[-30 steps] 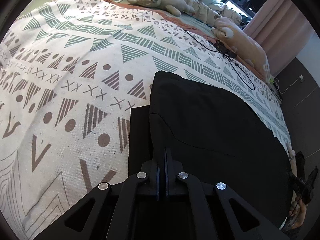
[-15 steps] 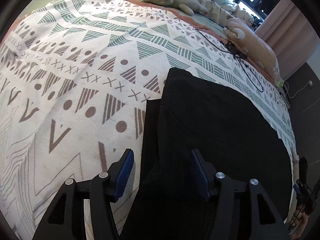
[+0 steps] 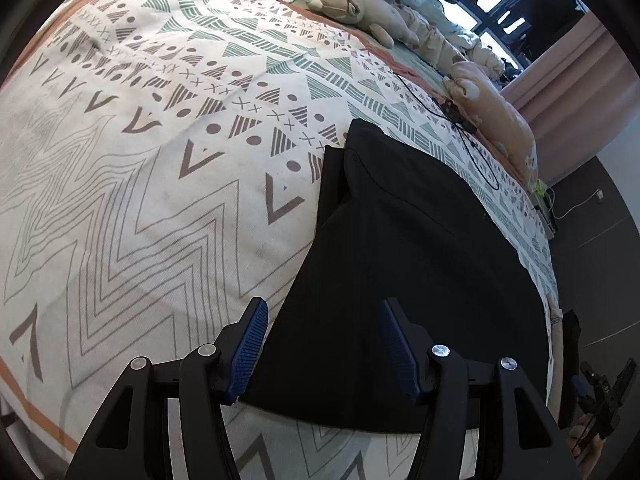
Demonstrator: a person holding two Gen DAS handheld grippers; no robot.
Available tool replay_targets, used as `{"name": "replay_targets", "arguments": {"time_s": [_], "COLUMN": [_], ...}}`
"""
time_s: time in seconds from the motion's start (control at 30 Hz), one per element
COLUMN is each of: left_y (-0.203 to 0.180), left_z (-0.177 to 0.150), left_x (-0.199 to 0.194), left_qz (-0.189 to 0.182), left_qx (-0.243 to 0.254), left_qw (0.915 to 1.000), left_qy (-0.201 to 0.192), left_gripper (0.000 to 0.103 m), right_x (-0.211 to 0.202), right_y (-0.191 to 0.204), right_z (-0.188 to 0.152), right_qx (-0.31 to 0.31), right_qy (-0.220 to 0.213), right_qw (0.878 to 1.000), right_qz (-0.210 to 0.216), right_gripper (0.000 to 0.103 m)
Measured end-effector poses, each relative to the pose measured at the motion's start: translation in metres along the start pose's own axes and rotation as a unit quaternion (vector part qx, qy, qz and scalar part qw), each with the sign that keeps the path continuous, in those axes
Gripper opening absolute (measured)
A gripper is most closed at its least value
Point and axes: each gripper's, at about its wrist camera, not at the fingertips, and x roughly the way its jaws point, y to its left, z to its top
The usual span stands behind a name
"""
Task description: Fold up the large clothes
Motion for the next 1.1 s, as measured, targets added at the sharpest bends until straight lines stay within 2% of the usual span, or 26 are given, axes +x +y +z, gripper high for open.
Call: {"name": "replay_targets", "arguments": {"time_s": [0.17,0.33,0.6,0.93,1.1], "left_y": [0.007,0.023,0.036,0.038,0.038], "left_z": [-0.025,-0.043,-0.061,-0.071,-0.066], "left_x": [-0.024,-0.044,-0.064,-0.066,-0.055], "left_qz": [-0.007,-0.020,-0.048,-0.075,-0.083], "left_qx": [-0.001,-0.026,-0.051,-0.061,-0.068], "left_qw": [1.0000,0.9994,0.9974,0.9951,0.9941], "left_qy": [-0.004,-0.014,-0.016,-0.018,-0.014], "left_gripper": [0.061,0.074,0.074,0.074,0.073], "right_x": [-0.011,-0.022,-0.033,-0.014,0.012], "right_y": [0.023,0.053,0.094,0.141,0.157], "right_z": [-0.018,-0.039,-0.071,-0.104,-0.113], "right_qx": [-0.019,-0.053,-0.091,-0.133,-0.150], "right_qy": [0.003,0.012,0.017,0.053,0.085], "right_qw": [1.000,0.998,0.995,0.989,0.984], "right_qz": [0.002,0.009,0.026,0.044,0.044], "right_gripper": [0.079,0.079,0.079,0.078,0.066]}}
